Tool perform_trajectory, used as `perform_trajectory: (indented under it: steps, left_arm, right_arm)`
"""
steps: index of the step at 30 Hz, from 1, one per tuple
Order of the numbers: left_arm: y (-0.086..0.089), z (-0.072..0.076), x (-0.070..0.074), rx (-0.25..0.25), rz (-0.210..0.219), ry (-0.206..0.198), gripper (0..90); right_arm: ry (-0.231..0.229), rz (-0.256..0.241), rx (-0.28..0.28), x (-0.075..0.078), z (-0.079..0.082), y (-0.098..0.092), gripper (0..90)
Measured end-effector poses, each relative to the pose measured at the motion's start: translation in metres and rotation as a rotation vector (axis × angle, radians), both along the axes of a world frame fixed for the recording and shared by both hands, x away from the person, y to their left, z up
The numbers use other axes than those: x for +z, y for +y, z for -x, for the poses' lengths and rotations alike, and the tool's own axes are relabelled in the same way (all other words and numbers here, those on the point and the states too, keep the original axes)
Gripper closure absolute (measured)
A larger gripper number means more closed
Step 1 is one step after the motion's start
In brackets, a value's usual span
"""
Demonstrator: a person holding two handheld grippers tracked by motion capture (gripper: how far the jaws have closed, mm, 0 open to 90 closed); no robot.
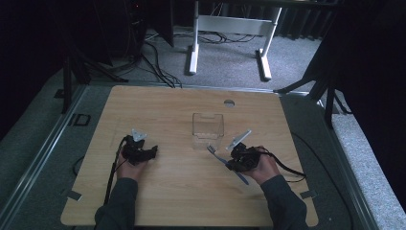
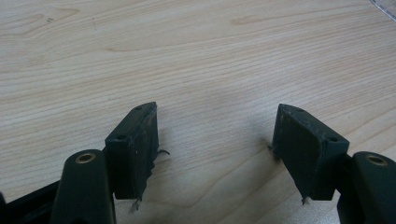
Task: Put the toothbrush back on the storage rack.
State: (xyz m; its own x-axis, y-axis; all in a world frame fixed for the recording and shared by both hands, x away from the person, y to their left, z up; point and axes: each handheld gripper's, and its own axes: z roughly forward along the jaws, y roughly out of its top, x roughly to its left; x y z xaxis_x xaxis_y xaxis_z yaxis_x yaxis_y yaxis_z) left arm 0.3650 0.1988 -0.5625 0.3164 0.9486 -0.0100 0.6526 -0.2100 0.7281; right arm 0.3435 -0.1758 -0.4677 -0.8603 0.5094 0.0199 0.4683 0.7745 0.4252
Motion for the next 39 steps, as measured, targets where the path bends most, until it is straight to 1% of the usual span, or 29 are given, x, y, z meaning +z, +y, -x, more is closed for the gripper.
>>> perform_trajectory:
  steps: [5, 14, 19, 26, 34, 39]
  left_arm:
    - [0.000, 0.000, 0.000, 0.000, 0.000, 0.000, 31.9]
    - [0.000, 0.000, 0.000, 0.000, 0.000, 0.000, 31.8]
    - [0.000, 0.000, 0.000, 0.000, 0.000, 0.000, 31.8]
    - [0.000, 0.000, 0.000, 0.000, 0.000, 0.000, 31.8]
    - [0.000, 0.000, 0.000, 0.000, 0.000, 0.000, 31.8]
    - [0.000, 0.000, 0.000, 0.000, -0.001, 0.000, 31.8]
  right_arm:
    - [-0.017, -0.020, -0.010, 0.002, 0.000, -0.001, 82.4]
    - [-0.037, -0.083, -0.029, 0.008, 0.000, -0.004, 82.4]
    - [-0.049, -0.099, -0.040, 0.010, -0.001, -0.005, 82.4]
    - [-0.079, -0.137, -0.053, 0.014, 0.000, -0.008, 82.5]
    - [-0.117, -0.159, -0.053, 0.019, 0.001, -0.005, 82.5]
    - [-0.140, -0.181, -0.059, 0.022, 0.001, -0.005, 82.5]
